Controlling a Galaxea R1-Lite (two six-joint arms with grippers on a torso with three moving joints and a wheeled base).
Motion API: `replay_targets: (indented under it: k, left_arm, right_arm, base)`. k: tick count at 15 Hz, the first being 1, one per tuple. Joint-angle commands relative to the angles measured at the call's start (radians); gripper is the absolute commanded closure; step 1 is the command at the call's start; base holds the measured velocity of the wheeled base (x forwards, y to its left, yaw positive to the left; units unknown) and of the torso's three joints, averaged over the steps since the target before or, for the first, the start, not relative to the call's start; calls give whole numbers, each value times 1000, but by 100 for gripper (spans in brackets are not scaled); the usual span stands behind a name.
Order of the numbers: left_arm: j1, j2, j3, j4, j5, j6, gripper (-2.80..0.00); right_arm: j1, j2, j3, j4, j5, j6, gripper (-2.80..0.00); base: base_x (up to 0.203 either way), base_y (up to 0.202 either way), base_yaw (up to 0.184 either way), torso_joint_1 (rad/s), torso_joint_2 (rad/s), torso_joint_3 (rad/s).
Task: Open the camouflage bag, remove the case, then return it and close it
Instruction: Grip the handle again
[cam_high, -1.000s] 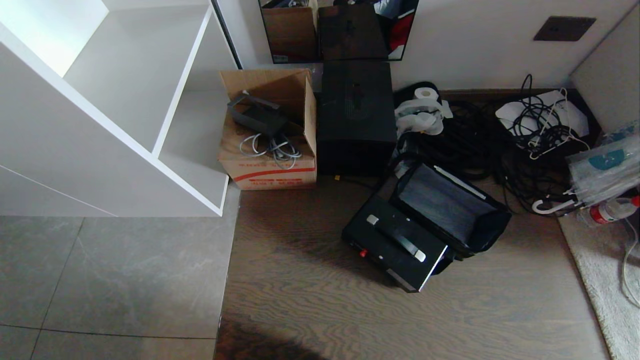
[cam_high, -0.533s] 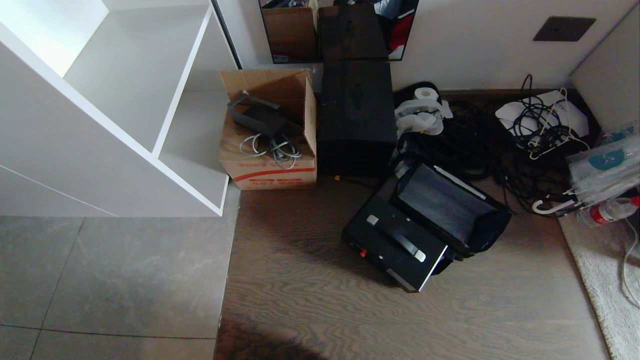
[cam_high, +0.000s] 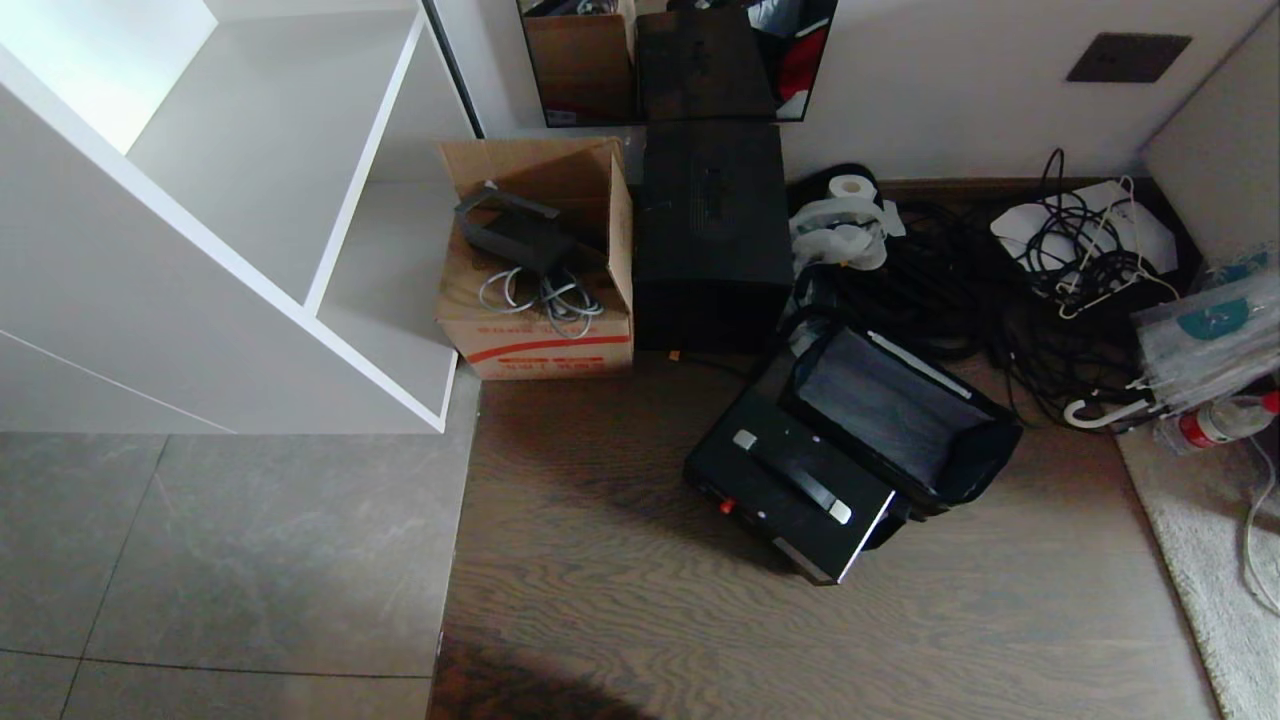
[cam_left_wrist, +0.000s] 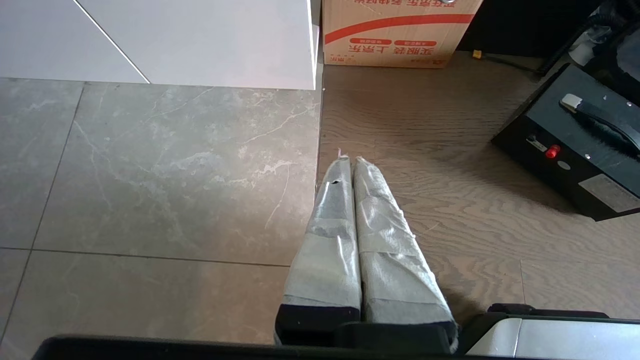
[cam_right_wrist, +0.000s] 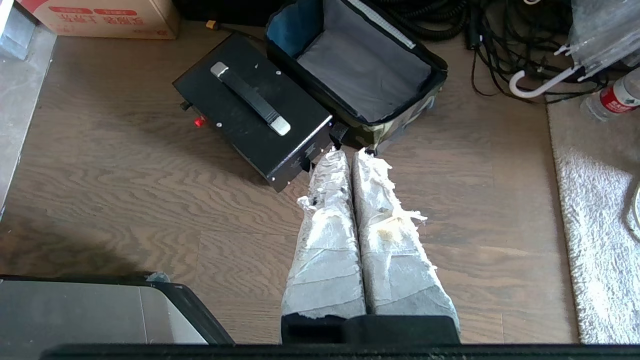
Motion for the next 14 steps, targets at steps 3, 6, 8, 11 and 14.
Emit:
replay_targets:
  k: [3,6,8,11,14]
  left_arm:
    - [0,1,0,1,0,0,0]
    - [0,1,0,1,0,0,0]
    - [0,1,0,1,0,0,0]
    - [0,0,0,1,0,0,0]
    - [0,1,0,1,0,0,0]
  right_arm:
    - [1,4,2,0,0,-1,0]
    - [1,4,2,0,0,-1,0]
    - [1,4,2,0,0,-1,0]
    - [1,4,2,0,0,-1,0]
    - [1,4,2,0,0,-1,0]
  base:
    - [0,0,0,0,0,0]
    - [0,0,0,0,0,0]
    - [0,0,0,0,0,0]
    - [0,0,0,0,0,0]
    - [0,0,0,0,0,0]
